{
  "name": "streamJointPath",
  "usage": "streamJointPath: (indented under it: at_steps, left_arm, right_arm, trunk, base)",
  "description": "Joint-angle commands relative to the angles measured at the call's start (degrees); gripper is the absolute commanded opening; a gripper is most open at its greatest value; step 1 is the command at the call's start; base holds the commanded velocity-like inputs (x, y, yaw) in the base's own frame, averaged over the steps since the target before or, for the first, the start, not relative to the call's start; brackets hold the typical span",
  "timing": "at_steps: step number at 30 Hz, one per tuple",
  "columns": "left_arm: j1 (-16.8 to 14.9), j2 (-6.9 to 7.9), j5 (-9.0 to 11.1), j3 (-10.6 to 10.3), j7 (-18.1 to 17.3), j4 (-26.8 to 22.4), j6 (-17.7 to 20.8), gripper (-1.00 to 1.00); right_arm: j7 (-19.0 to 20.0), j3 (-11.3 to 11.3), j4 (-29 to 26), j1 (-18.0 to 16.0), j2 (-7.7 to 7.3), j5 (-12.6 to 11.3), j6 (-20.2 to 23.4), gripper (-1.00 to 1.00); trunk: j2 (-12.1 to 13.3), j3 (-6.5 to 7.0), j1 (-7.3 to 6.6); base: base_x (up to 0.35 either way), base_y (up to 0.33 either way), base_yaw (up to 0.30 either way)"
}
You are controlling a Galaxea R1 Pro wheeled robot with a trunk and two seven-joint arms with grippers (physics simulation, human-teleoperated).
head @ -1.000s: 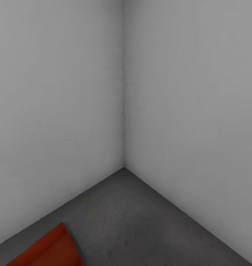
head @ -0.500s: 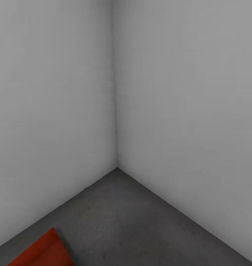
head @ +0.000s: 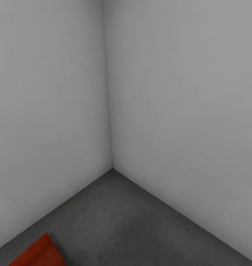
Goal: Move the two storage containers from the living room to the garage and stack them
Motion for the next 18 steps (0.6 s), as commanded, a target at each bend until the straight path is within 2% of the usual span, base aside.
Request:
streamJointPath:
  at_steps: [1, 18]
  left_arm:
    - [-0.03, 0.00, 0.59, -0.07, 0.01, 0.04, -0.18, 1.00]
    - [-0.03, 0.00, 0.59, -0.07, 0.01, 0.05, -0.18, 1.00]
  right_arm:
    - [-0.04, 0.47, 0.18, -0.07, 0.05, -0.53, -0.29, 1.00]
    - [-0.03, 0.46, 0.18, -0.07, 0.05, -0.53, -0.32, 1.00]
  trunk:
    - [-0.04, -0.02, 0.00]
    - [-0.04, 0.66, 0.00]
  base:
    - [0.000, 0.000, -0.226]
    - [0.000, 0.000, -0.229]
